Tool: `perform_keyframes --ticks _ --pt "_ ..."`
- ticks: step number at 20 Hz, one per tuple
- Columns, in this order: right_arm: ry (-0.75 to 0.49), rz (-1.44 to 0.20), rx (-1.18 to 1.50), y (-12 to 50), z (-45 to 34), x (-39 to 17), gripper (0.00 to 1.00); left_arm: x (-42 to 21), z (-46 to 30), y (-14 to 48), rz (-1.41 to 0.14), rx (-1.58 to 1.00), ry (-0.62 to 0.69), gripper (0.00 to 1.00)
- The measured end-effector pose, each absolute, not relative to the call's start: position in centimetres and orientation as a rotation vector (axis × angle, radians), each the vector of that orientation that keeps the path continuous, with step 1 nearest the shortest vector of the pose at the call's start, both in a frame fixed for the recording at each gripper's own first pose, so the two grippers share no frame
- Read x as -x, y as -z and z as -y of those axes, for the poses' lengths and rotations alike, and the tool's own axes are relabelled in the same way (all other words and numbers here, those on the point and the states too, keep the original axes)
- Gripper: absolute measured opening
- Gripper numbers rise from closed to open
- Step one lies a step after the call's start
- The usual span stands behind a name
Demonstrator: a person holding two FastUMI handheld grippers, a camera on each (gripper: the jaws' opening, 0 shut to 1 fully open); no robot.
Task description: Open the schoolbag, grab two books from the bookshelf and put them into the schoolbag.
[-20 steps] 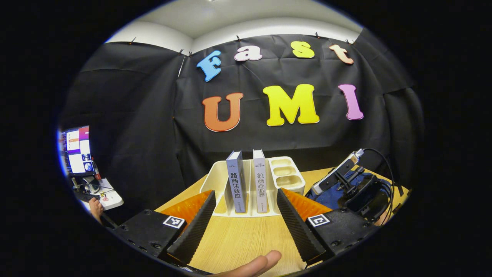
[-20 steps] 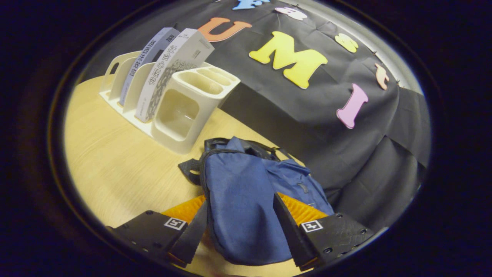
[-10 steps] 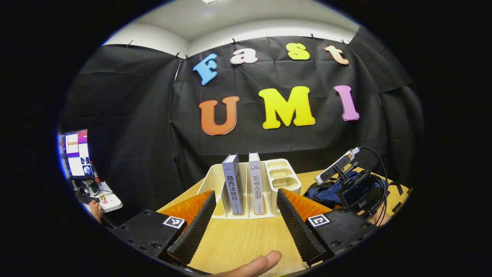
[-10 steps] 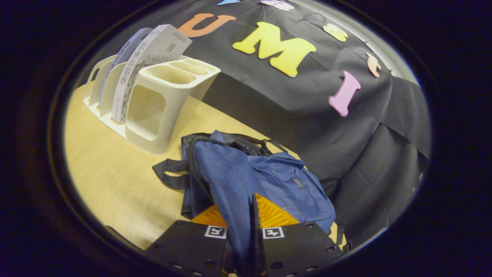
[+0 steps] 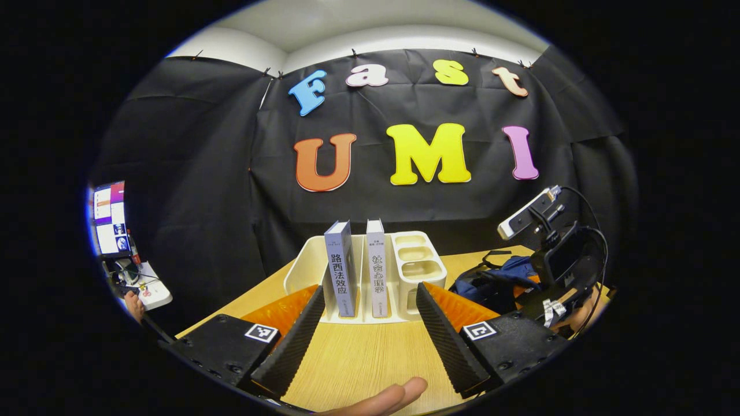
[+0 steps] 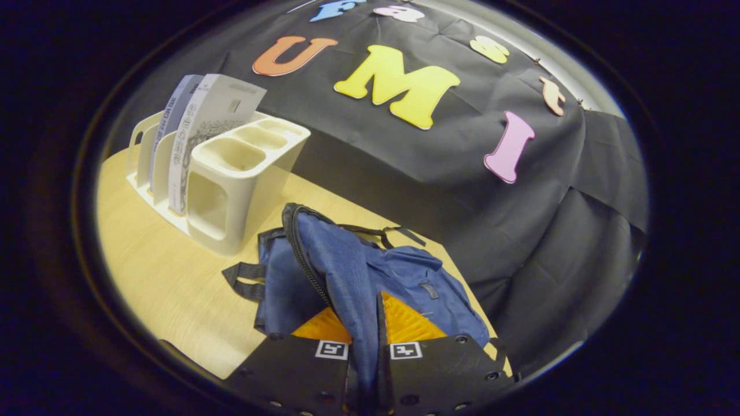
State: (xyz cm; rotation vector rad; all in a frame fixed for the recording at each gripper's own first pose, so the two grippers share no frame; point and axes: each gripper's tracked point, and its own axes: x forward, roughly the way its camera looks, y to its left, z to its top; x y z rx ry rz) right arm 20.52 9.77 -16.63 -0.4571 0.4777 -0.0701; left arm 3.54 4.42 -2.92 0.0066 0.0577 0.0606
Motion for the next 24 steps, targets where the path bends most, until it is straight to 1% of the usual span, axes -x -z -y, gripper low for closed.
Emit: perform_keyframes --ticks 9,11,15,19,24 --pt "0.065 -0.457 0.383 10.3 -4.9 -22.9 0.11 -5.8 -3.5 5.6 -0.13 -0.006 -0.062 1.0" --pt "0.06 -0.452 0.36 9.0 -3.6 -23.5 0.11 -6.2 -3.3 5.4 -0.11 -0.023 -0.063 1.0" --pt "0.054 -0.415 0.346 6.6 -0.9 -24.9 0.11 -7.6 -1.7 7.0 -0.14 -0.012 -0.033 1.0" --pt "0.023 -0.392 0.333 5.1 0.7 -25.7 0.11 -9.5 -0.6 6.6 -0.164 0.039 -0.03 1.0" --pt "-0.02 -0.367 0.291 3.7 2.8 -26.0 0.11 -12.9 -0.1 4.1 -0.168 -0.061 -0.057 1.0"
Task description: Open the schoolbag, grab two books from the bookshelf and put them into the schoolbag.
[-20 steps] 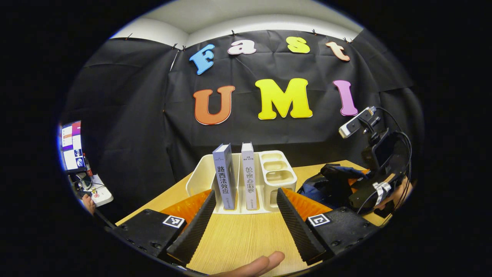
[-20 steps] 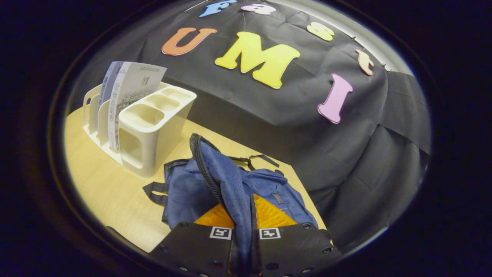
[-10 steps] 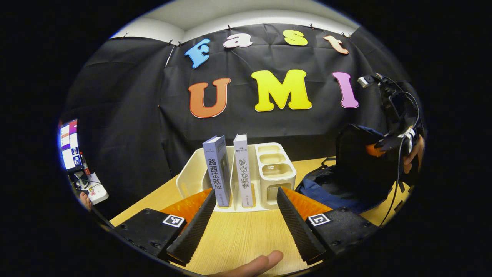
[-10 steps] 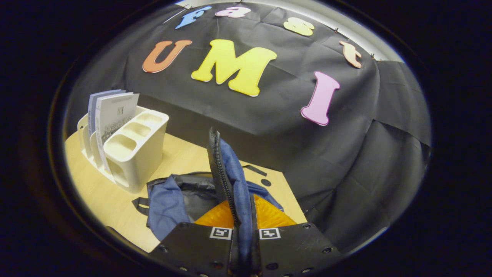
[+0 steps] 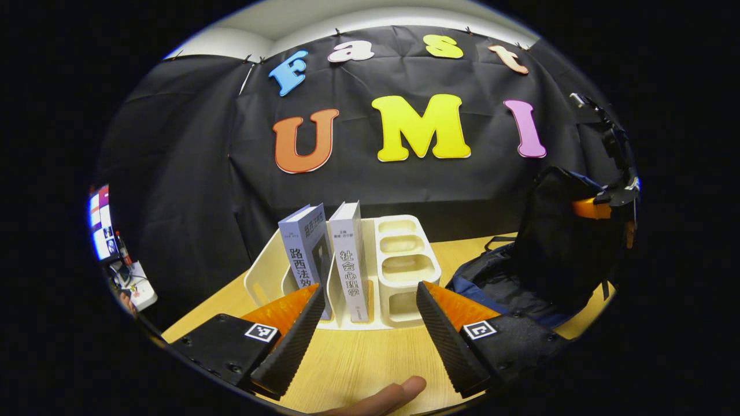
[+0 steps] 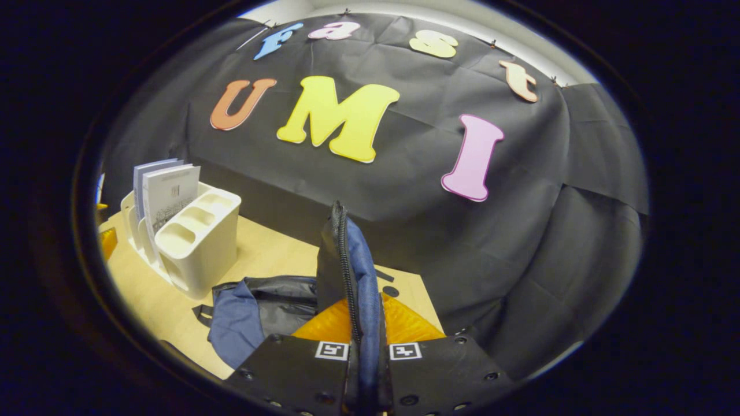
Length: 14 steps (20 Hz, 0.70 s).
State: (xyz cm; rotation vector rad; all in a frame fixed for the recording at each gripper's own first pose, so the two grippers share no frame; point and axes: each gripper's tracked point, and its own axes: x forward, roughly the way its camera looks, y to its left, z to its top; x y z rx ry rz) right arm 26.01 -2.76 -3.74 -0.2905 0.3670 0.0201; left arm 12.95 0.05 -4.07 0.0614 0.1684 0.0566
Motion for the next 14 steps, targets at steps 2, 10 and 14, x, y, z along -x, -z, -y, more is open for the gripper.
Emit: perform_keyframes --ticks 2,10,14 --pt "-0.036 -0.371 0.266 3.6 3.8 -26.2 0.11 -14.4 0.5 2.8 -0.166 -0.087 -0.047 1.0" --pt "-0.081 -0.357 0.226 3.3 6.4 -26.5 0.11 -22.0 0.1 -1.5 -0.177 -0.064 -0.07 0.99" --pt "-0.104 -0.344 0.198 3.9 7.0 -26.2 0.11 -25.3 -1.3 -2.4 -0.202 -0.05 -0.097 0.99"
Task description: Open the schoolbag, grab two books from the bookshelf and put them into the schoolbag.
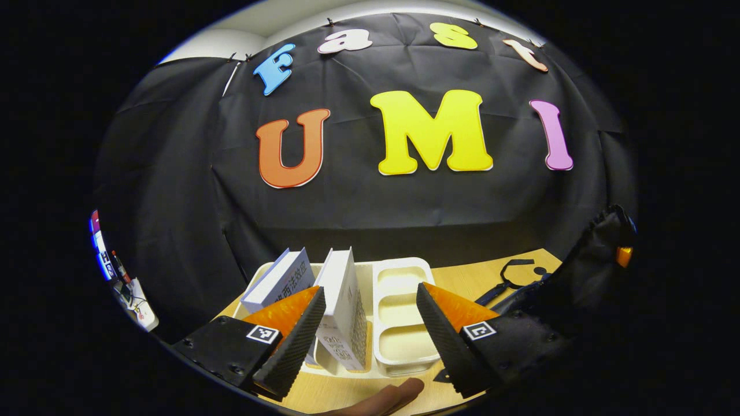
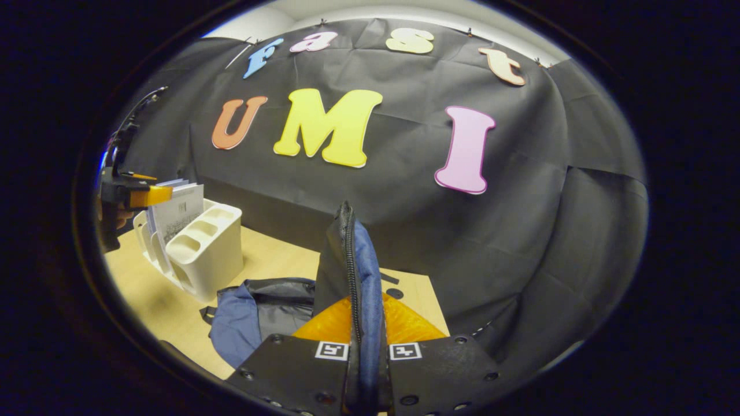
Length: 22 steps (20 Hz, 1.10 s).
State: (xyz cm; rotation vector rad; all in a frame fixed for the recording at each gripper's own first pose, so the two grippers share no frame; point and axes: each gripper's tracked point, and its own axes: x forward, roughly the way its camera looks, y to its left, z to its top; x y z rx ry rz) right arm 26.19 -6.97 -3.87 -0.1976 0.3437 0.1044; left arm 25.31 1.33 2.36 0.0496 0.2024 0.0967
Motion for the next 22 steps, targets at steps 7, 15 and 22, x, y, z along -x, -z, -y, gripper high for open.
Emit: perform_keyframes --ticks 7,15,22 --pt "-0.117 -0.326 0.187 4.5 8.3 -25.7 0.11 -31.2 -4.0 -0.8 -0.367 -0.02 -0.1 0.99" --pt "-0.123 -0.314 0.146 4.7 8.6 -25.3 0.13 -34.5 -6.1 2.7 -0.655 -0.041 -0.064 0.97" --pt "-0.123 -0.303 0.133 5.0 8.7 -25.1 0.11 -33.8 -5.7 5.6 -0.92 0.026 -0.012 0.87"
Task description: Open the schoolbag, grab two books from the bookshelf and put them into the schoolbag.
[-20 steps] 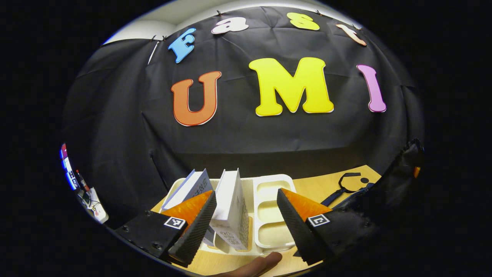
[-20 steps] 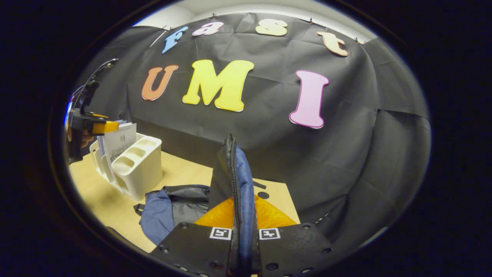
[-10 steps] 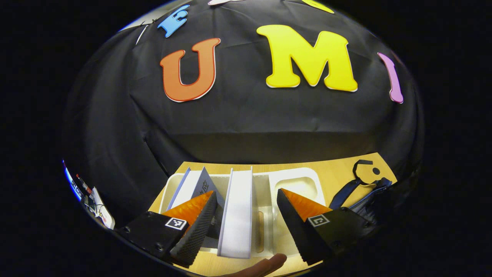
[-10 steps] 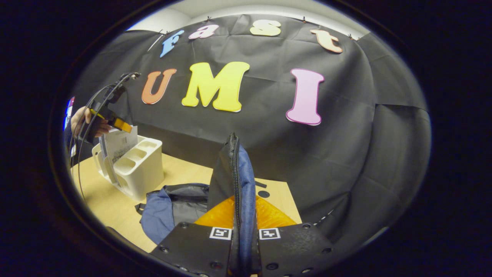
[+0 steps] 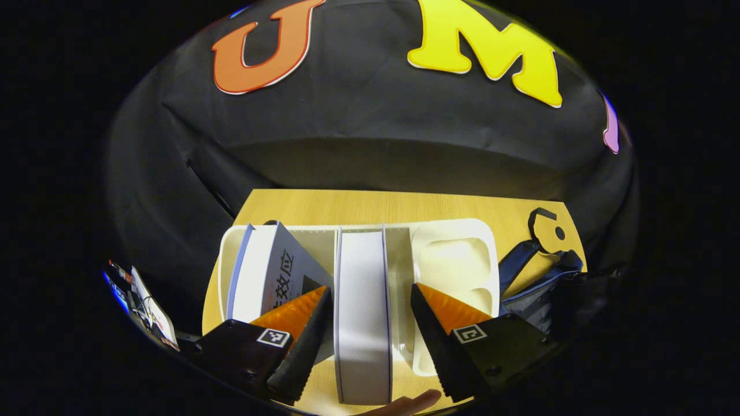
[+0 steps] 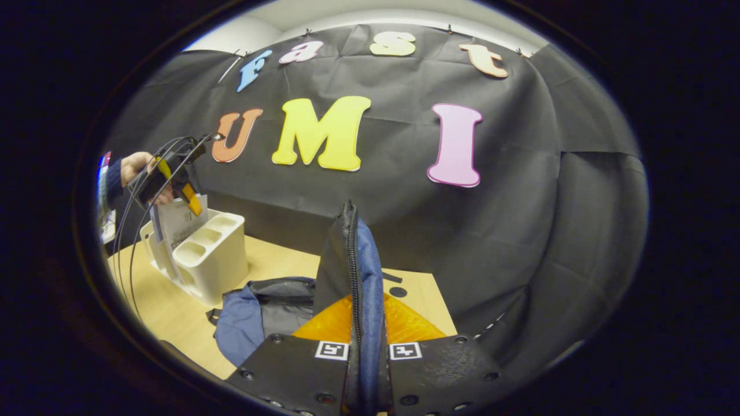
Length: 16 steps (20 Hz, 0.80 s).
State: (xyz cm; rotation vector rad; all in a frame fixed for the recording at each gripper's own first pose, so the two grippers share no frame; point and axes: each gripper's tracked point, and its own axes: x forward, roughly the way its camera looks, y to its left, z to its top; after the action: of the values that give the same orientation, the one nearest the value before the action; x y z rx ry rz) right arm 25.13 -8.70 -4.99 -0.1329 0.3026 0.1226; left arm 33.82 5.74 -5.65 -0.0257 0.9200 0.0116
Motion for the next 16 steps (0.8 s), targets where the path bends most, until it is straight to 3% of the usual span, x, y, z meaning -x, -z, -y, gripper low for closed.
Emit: perform_keyframes --ticks 3,5,7,10,16 --pt "-0.123 -0.297 0.137 5.1 8.5 -25.0 0.11 -33.9 -6.3 6.5 -0.968 0.022 -0.045 0.81" --pt "-0.123 -0.292 0.138 5.0 8.6 -25.1 0.11 -33.7 -6.1 7.2 -1.005 0.052 -0.049 0.67" --pt "-0.12 -0.294 0.131 5.2 8.7 -25.2 0.11 -33.5 -6.2 7.7 -1.037 0.051 -0.055 0.67" --pt "-0.12 -0.295 0.118 5.4 8.8 -25.2 0.11 -33.3 -6.0 8.3 -1.053 0.073 -0.033 0.5" --pt "-0.109 -0.294 0.116 5.8 9.0 -25.3 0.11 -30.9 -7.1 7.0 -1.029 0.058 -0.078 0.48"
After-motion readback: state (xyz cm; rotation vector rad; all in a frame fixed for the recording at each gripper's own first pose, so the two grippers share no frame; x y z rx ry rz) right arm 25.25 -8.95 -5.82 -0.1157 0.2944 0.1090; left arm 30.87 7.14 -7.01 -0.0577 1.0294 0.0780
